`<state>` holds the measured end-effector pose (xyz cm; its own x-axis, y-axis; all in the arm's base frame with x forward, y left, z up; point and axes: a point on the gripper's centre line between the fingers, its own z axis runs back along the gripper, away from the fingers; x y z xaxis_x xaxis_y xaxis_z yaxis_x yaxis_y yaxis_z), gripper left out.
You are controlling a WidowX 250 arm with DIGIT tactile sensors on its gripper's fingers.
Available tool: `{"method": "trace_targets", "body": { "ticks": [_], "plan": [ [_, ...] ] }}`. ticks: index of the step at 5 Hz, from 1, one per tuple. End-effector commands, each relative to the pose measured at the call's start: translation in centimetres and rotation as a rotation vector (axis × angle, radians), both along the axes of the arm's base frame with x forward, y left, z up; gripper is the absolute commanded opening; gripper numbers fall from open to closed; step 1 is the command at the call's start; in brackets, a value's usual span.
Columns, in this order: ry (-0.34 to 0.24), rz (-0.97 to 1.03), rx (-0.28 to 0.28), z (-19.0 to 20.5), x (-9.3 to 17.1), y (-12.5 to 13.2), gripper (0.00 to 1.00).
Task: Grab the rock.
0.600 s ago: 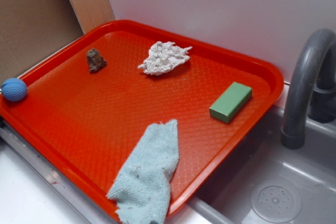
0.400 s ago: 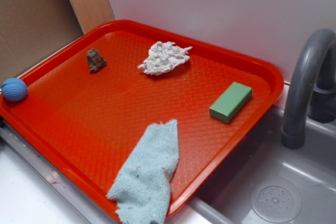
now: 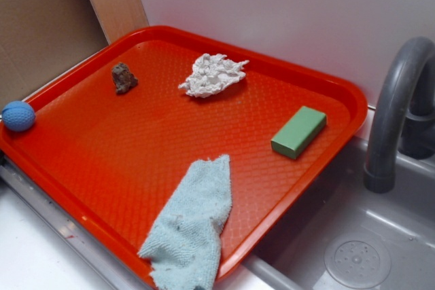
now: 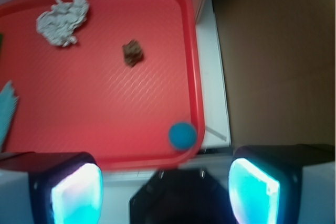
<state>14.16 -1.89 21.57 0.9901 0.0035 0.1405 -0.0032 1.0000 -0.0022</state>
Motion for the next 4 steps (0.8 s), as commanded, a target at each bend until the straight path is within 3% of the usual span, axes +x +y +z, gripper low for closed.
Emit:
{"method": "trace_targets", "body": {
  "ticks": [1, 2, 3, 4],
  "plan": [
    [-0.179, -0.108, -0.044, -3.8, 4.9, -1.7, 1.0],
    [-0.2, -0.132, -0.016, -6.5, 7.4, -3.1, 1.0],
    [-0.196, -0.186, -0.058, -9.7, 10.4, -5.2, 1.0],
    [-0.138, -0.225, -0.011, -12.9, 11.8, -6.2, 1.0]
  ]
}}
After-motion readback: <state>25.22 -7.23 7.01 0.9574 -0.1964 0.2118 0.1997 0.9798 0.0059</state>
